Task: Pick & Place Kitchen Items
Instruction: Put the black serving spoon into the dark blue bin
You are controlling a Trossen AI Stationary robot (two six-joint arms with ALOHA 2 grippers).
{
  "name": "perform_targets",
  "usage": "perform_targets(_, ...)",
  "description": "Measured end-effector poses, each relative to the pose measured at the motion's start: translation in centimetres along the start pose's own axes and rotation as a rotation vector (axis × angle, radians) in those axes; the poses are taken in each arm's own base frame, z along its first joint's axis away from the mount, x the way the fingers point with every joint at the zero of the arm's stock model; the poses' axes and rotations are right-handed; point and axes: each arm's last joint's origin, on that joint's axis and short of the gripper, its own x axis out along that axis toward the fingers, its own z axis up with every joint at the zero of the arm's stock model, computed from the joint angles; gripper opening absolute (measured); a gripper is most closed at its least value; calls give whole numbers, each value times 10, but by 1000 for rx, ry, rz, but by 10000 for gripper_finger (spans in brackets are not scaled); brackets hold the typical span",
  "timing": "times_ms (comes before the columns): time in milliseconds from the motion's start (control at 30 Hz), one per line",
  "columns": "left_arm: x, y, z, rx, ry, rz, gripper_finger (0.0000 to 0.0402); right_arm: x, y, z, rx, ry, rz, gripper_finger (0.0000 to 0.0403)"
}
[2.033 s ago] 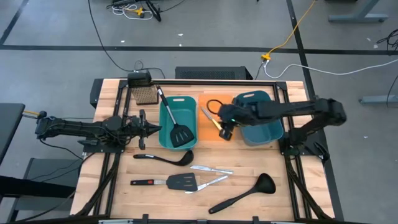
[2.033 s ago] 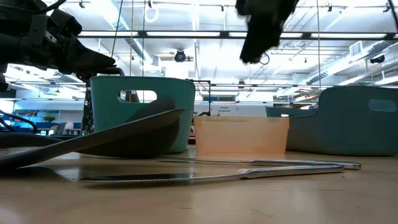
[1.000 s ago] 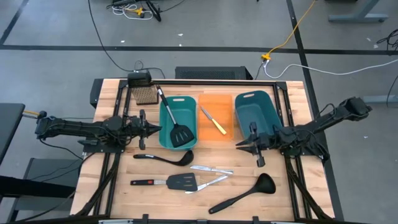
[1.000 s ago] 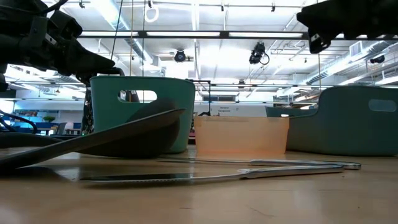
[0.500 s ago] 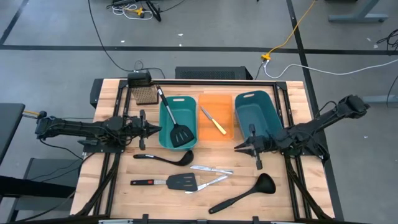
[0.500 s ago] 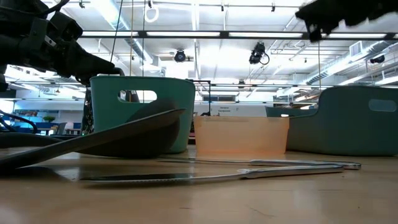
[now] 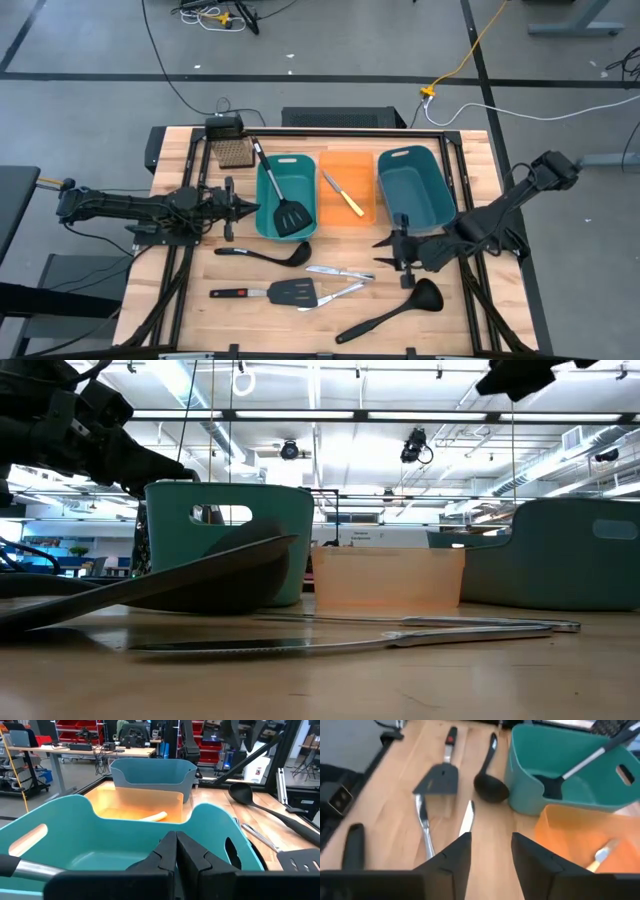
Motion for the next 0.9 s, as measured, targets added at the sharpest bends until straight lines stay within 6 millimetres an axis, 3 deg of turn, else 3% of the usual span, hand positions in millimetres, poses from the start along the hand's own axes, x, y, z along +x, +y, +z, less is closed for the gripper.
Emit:
perform_targets(200, 0, 0, 0, 0, 0, -3, 9, 16, 9, -13, -30, 112, -9, 158)
perform_targets(433, 0, 0, -1, 1, 7, -2, 9, 39, 41, -27, -108, 201, 149, 173)
perform_targets(900, 0, 0, -4, 6, 44, 1, 9, 60, 108, -7, -193, 382, 268, 295)
